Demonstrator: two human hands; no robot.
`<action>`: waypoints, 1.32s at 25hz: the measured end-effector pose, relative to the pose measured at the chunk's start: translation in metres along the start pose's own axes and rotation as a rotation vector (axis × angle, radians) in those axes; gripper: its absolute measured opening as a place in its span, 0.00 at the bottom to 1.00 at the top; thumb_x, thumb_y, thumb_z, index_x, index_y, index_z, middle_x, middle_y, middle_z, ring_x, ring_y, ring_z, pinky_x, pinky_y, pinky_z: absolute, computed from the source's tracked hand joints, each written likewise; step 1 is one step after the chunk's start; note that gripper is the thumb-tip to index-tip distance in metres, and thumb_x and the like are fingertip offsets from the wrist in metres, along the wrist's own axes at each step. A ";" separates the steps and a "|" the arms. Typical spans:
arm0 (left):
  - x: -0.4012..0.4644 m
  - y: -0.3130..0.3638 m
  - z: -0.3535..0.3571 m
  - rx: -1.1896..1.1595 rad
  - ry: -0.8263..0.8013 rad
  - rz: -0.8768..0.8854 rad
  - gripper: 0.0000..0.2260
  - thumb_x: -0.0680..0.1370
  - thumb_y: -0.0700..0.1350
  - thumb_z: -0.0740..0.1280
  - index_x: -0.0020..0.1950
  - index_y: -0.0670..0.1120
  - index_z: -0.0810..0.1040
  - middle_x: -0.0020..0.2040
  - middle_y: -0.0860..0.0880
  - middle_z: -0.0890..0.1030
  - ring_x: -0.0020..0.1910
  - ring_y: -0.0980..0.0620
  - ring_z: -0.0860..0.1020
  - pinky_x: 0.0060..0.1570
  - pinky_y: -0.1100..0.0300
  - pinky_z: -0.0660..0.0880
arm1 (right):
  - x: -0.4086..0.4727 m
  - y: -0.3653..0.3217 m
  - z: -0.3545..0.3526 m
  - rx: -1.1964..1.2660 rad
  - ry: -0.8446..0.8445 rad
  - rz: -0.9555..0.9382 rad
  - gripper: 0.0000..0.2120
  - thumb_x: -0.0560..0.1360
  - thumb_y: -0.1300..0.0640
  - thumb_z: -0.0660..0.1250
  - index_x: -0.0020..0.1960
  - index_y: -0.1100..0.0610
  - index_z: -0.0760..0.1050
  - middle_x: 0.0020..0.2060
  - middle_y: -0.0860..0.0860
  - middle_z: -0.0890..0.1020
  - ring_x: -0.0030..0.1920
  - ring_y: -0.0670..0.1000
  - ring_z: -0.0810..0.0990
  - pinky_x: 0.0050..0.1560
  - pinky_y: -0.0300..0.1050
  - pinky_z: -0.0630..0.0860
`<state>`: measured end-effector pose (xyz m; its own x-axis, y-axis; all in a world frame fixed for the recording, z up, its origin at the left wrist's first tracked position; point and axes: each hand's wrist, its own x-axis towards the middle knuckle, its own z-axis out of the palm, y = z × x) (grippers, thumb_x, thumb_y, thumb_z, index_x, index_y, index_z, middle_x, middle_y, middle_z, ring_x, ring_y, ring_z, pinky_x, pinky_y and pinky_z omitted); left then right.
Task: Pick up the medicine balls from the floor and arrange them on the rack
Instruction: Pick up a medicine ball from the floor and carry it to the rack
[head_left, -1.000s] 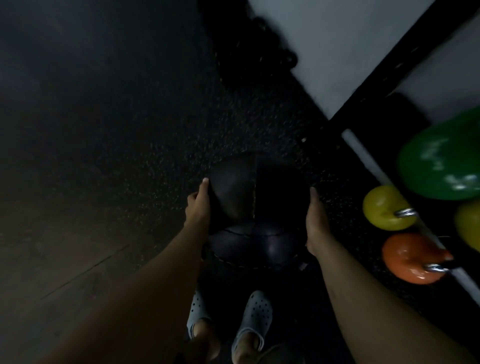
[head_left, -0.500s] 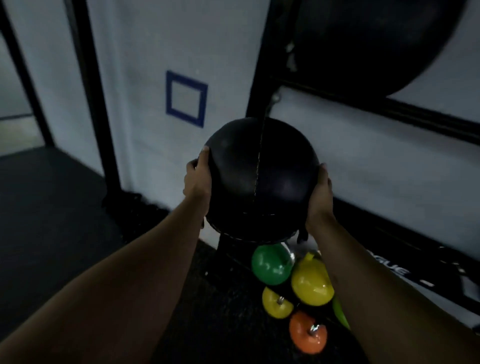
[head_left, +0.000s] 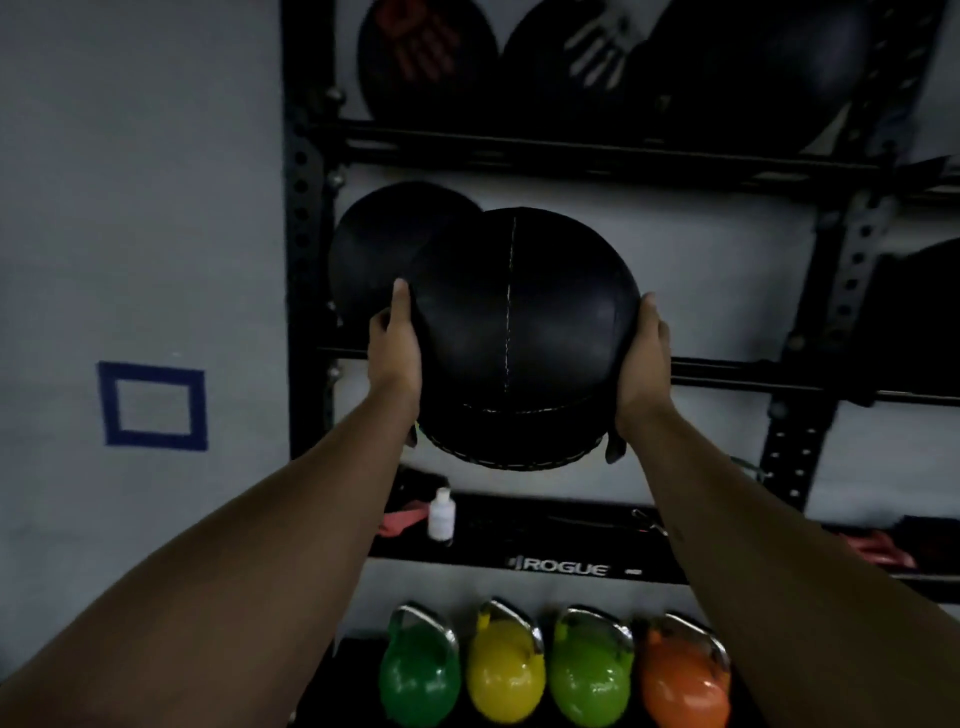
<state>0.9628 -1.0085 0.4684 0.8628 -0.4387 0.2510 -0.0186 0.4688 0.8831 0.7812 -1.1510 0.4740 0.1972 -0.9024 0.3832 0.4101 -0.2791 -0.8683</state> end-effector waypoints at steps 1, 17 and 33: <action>-0.005 0.000 0.014 -0.022 -0.032 -0.003 0.38 0.69 0.76 0.62 0.72 0.56 0.74 0.70 0.50 0.77 0.70 0.43 0.74 0.74 0.38 0.66 | 0.004 -0.008 -0.011 -0.006 0.010 -0.011 0.22 0.80 0.33 0.54 0.68 0.44 0.69 0.61 0.49 0.77 0.64 0.56 0.76 0.70 0.61 0.71; 0.136 -0.064 0.235 -0.026 0.020 0.213 0.35 0.73 0.75 0.62 0.74 0.55 0.74 0.67 0.51 0.80 0.65 0.49 0.78 0.69 0.48 0.74 | 0.300 0.027 -0.053 0.098 -0.083 -0.125 0.26 0.82 0.36 0.54 0.72 0.50 0.72 0.62 0.52 0.80 0.61 0.53 0.79 0.65 0.53 0.76; 0.231 -0.122 0.294 0.587 0.213 0.599 0.28 0.83 0.64 0.57 0.78 0.51 0.69 0.78 0.46 0.71 0.78 0.44 0.67 0.77 0.42 0.63 | 0.394 0.098 -0.015 -0.260 -0.149 -0.341 0.27 0.78 0.31 0.56 0.76 0.34 0.64 0.76 0.49 0.66 0.77 0.55 0.64 0.77 0.60 0.63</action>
<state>1.0153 -1.3928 0.5348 0.6996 -0.0641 0.7117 -0.7075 0.0778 0.7025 0.8856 -1.5384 0.5351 0.2235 -0.6925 0.6860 0.2406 -0.6428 -0.7273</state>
